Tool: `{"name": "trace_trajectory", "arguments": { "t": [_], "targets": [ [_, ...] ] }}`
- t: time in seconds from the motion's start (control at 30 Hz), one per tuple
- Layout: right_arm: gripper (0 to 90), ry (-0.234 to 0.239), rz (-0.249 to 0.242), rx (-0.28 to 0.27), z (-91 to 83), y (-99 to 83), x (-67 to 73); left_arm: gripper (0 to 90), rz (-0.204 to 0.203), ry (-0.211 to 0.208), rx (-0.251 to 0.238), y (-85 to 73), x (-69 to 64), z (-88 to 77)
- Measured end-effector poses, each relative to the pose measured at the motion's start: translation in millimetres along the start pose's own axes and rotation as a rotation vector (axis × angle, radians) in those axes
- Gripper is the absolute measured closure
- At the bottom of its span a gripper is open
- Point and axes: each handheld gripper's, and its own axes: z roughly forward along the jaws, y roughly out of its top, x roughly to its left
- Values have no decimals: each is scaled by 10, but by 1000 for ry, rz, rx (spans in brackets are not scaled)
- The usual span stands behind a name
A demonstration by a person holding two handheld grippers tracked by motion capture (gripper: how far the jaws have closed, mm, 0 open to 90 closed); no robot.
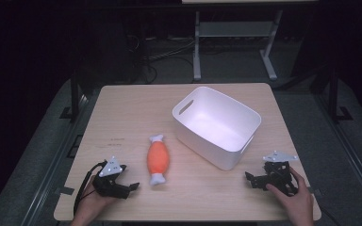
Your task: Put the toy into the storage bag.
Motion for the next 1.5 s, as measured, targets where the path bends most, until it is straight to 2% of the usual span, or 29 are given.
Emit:
{"name": "trace_trajectory", "arguments": {
  "t": [0.23,0.43,0.57,0.6,0.7,0.87,0.9,0.93,1.0,1.03,1.07,1.1,1.5],
  "targets": [
    [0,0,0,0,0,0,0,132,1,1,-2,-4,1,-5],
    [0,0,-1,1,-1,0,-1,173,-8,2,20,24,6,-28],
    [0,0,-2,1,-1,0,-1,299,-21,-39,31,60,10,-68],
    [0,0,-2,1,-1,0,-1,343,-21,-39,31,60,10,-68],
    [0,0,-1,1,-1,0,-1,466,-20,-73,52,121,3,-110],
    [0,0,-3,0,0,0,-3,656,-9,-97,88,197,6,-134],
    [0,0,-3,0,-1,0,-3,656,0,-104,104,226,12,-143],
    [0,0,-3,0,-1,0,-2,738,-5,-115,112,264,15,-160],
    [0,0,-3,0,-1,0,-2,813,-5,-121,114,287,22,-172],
    [0,0,-3,0,0,-1,-3,813,-6,-128,115,311,29,-184],
    [0,0,-3,0,0,0,-3,873,-6,-140,117,342,37,-200],
    [0,0,-3,0,-1,0,-2,894,-13,-144,117,360,36,-209],
    [0,0,-3,0,0,0,-2,896,20,-183,132,562,-1,-211]
  ]
}}
